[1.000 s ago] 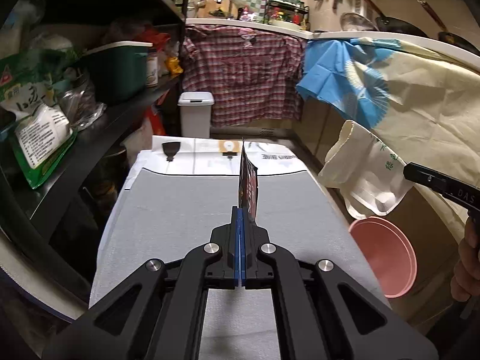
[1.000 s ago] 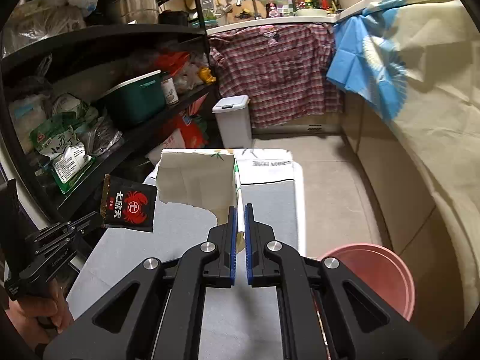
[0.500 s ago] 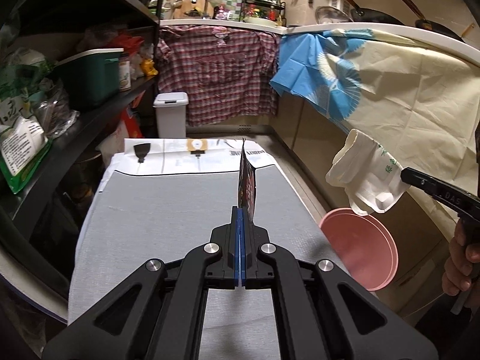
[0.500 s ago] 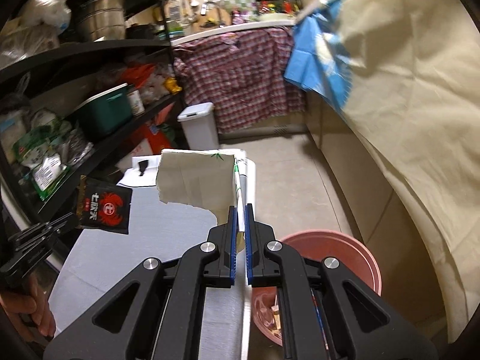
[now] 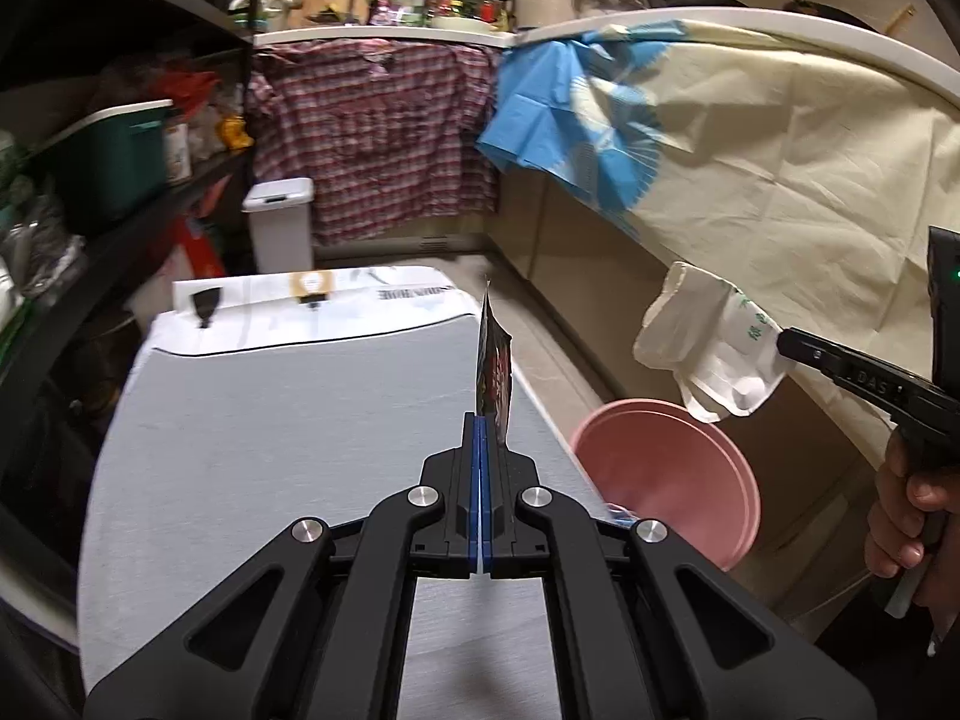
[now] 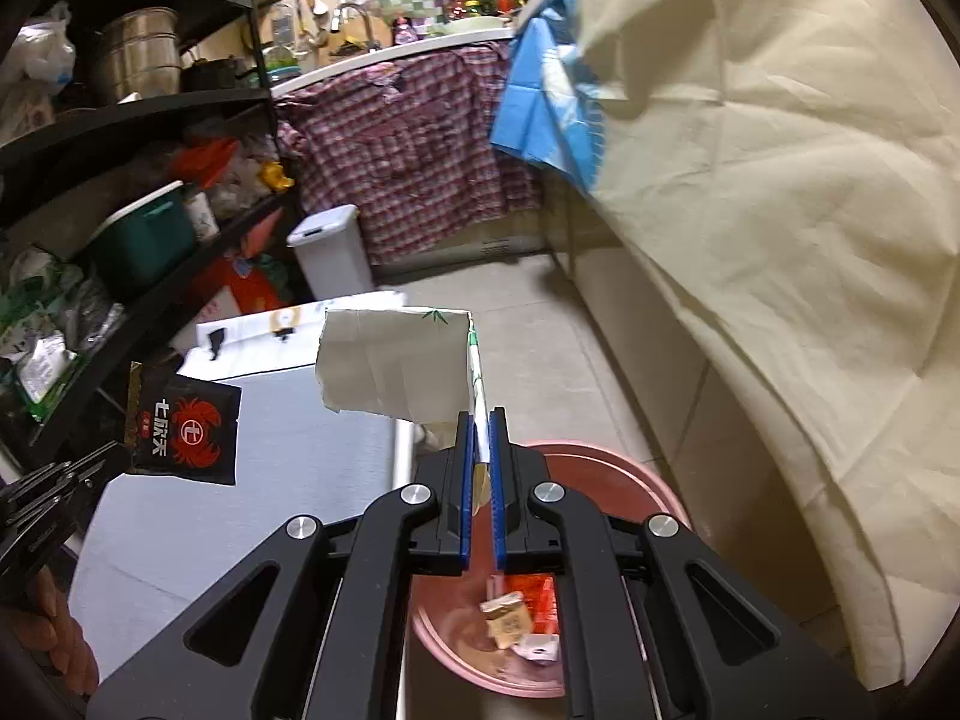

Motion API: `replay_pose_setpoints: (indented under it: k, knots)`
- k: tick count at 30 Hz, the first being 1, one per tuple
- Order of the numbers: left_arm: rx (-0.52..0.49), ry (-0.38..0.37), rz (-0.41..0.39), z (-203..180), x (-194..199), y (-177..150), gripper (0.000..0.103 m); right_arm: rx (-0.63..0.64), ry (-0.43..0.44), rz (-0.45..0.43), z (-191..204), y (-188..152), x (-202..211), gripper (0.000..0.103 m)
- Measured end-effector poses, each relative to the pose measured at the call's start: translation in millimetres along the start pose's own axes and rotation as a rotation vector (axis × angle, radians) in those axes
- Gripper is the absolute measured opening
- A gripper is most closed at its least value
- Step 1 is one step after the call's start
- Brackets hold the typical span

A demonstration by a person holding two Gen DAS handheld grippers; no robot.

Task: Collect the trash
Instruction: 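Lift the sachet and tissue pack with both tools and carry them over the bin, then open both tools to drop the sachet and tissue pack into the bin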

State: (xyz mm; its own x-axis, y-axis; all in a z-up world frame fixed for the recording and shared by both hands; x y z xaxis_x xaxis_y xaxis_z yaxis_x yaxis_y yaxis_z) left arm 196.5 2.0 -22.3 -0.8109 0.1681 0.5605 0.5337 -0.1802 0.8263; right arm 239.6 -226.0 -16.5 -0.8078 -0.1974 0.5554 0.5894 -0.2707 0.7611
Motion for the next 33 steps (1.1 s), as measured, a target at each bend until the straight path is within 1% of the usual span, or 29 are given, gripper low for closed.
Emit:
replay_pose_setpoints:
  k: [5,10,17,23,26,28,29,30,31,33]
  knots:
    - [-0.023,-0.068,0.009,-32,-16,5,0.000,-0.005,-0.051,0.005,-20,0,-2,0.005]
    - [-0.049,-0.121,0.030,-63,-34,7,0.000,-0.014,-0.102,0.030,-39,-2,-9,0.006]
    - [-0.086,-0.162,0.081,-100,-66,3,0.000,-0.021,-0.155,0.073,-57,-10,-21,0.006]
    - [-0.110,-0.195,0.117,-120,-86,-2,0.000,-0.024,-0.182,0.106,-66,-16,-31,0.006]
    - [-0.117,-0.251,0.132,-129,-90,-5,0.001,-0.030,-0.192,0.130,-70,-20,-36,0.008]
    - [-0.115,-0.275,0.143,-133,-92,-7,0.005,-0.043,-0.201,0.145,-74,-22,-39,0.008]
    - [-0.109,-0.276,0.140,-132,-92,-8,0.011,-0.048,-0.205,0.150,-75,-23,-39,0.009]
    - [-0.105,-0.276,0.137,-131,-91,-9,0.012,-0.051,-0.209,0.157,-76,-24,-40,0.015]
    - [-0.101,-0.275,0.136,-129,-90,-9,0.012,-0.052,-0.216,0.158,-77,-25,-40,0.027]
    - [-0.096,-0.271,0.134,-126,-88,-9,0.012,-0.050,-0.217,0.143,-76,-24,-36,0.035]
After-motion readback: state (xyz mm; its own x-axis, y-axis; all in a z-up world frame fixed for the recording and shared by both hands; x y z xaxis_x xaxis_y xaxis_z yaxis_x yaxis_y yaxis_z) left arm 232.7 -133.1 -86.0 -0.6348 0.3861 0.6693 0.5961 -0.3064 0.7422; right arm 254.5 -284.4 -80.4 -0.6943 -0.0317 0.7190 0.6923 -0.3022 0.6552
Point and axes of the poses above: each gripper's, at about its wrist camera, not at the fingertips, and x roughly against the way its jaws point, z to its left, y to its top, the point moved 9 cm from there along -x, roughly the way its jaws point, and after that the axes turned 12 degrees about -x, right-handed, at the moved point
